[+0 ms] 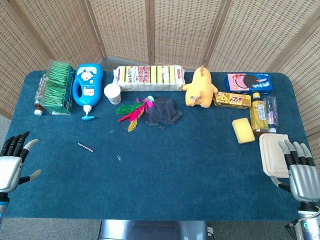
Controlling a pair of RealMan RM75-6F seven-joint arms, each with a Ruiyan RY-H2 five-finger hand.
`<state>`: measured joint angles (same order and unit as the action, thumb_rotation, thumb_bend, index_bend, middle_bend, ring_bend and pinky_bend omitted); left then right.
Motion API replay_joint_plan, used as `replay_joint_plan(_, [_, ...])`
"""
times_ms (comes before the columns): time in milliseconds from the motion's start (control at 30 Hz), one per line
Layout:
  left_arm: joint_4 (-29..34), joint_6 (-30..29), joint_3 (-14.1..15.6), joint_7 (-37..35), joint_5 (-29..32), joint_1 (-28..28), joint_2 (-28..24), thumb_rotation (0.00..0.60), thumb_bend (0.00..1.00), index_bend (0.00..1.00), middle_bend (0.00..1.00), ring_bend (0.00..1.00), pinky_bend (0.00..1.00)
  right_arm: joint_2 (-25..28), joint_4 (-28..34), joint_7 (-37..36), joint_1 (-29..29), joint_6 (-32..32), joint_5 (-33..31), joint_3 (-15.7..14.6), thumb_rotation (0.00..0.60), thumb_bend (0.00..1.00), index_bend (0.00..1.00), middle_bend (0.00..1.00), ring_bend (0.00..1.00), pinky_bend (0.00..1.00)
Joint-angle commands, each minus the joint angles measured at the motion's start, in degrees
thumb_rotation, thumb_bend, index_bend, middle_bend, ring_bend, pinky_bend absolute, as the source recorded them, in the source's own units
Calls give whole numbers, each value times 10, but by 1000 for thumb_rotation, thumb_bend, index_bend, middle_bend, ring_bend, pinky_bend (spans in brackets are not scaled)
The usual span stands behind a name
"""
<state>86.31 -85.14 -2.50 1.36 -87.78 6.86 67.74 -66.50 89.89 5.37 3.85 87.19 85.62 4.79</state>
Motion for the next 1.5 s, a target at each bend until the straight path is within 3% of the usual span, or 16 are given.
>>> replay_joint_plan(33, [-3,2,-1,0,4,1,2,600,216,161,0,0,36,1,0,-2,0,0,1,0,600,0,0,0,0,0])
replay_joint_plan(467, [-21,22,-11,-6,19,14,10,600,233,192,0,0,35,4,3,-8,0,-2,1,-1,600,0,0,0,0,0])
replay_joint_plan(700, [-98,83,-11,-22,-4,67,46,600,396,240,0,0,30,3,2,-7,2,-11,-6,-1,600,0,0,0,0,0])
replay_joint_plan(1033, [-201,163,-6,5,-23,136,116,600,494,271,0,0,30,0,-1,-2,5,-23,-14,-1,600,0,0,0,0,0])
replay_joint_plan(1200, [-221,186,-11,23,-13,156,145,600,499,364,0,0,30,0,-1,-3,6,-25,-16,-1,600,0,0,0,0,0])
replay_joint_plan(1500, [-236,202,-17,48,4,174,172,600,510,404,0,0,30,1,-1,-10,6,-26,-17,0,600,0,0,0,0,0])
